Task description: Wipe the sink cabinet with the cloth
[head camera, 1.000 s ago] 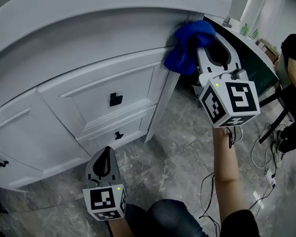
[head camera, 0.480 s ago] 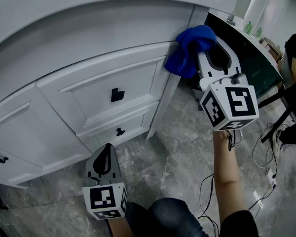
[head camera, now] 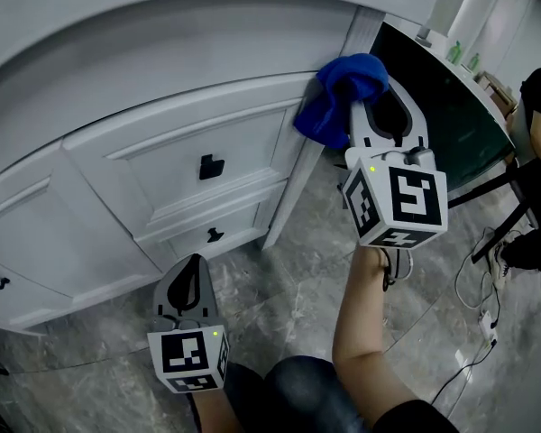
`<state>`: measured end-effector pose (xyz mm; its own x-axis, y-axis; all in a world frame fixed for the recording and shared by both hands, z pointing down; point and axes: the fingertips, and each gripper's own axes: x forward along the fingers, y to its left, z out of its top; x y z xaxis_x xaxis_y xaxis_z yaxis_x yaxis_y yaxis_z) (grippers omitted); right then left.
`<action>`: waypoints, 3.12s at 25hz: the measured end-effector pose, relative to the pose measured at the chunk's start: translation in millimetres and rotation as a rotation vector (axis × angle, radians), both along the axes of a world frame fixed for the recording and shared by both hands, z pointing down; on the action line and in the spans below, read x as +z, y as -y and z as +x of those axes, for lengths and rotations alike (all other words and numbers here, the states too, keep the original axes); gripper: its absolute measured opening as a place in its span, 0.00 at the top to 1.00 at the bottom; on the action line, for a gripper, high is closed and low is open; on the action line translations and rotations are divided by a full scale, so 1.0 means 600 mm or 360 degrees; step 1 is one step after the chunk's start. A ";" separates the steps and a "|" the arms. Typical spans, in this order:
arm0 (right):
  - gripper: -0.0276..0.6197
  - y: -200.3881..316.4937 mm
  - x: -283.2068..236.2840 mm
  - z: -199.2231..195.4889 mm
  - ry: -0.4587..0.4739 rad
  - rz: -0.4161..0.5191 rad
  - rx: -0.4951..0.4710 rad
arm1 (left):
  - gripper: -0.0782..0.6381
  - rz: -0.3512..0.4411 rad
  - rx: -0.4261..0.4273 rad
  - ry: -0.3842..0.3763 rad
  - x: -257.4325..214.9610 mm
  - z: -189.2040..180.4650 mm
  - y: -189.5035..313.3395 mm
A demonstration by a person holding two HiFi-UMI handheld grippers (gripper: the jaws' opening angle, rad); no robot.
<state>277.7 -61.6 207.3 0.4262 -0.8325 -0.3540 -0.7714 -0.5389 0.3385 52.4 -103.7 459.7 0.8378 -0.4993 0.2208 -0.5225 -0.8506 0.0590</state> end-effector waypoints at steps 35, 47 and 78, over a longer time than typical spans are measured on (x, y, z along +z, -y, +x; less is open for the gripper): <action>0.78 0.000 0.049 -0.003 -0.0043 0.0037 0.0140 | 0.89 -0.0026 -0.0001 -0.0050 -0.007 -0.005 0.000; 0.78 0.000 0.086 -0.002 -0.0042 -0.0003 0.0119 | 0.89 -0.0023 -0.0013 -0.0079 -0.016 -0.018 0.001; 0.78 0.004 0.153 0.002 -0.0008 -0.0109 0.0094 | 0.89 -0.0008 -0.0010 -0.0071 -0.024 -0.017 -0.008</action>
<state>278.7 -63.7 299.4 0.4735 -0.8284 -0.2992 -0.7373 -0.5587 0.3799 42.1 -99.2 445.3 0.8438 -0.5035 0.1858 -0.5245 -0.8470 0.0869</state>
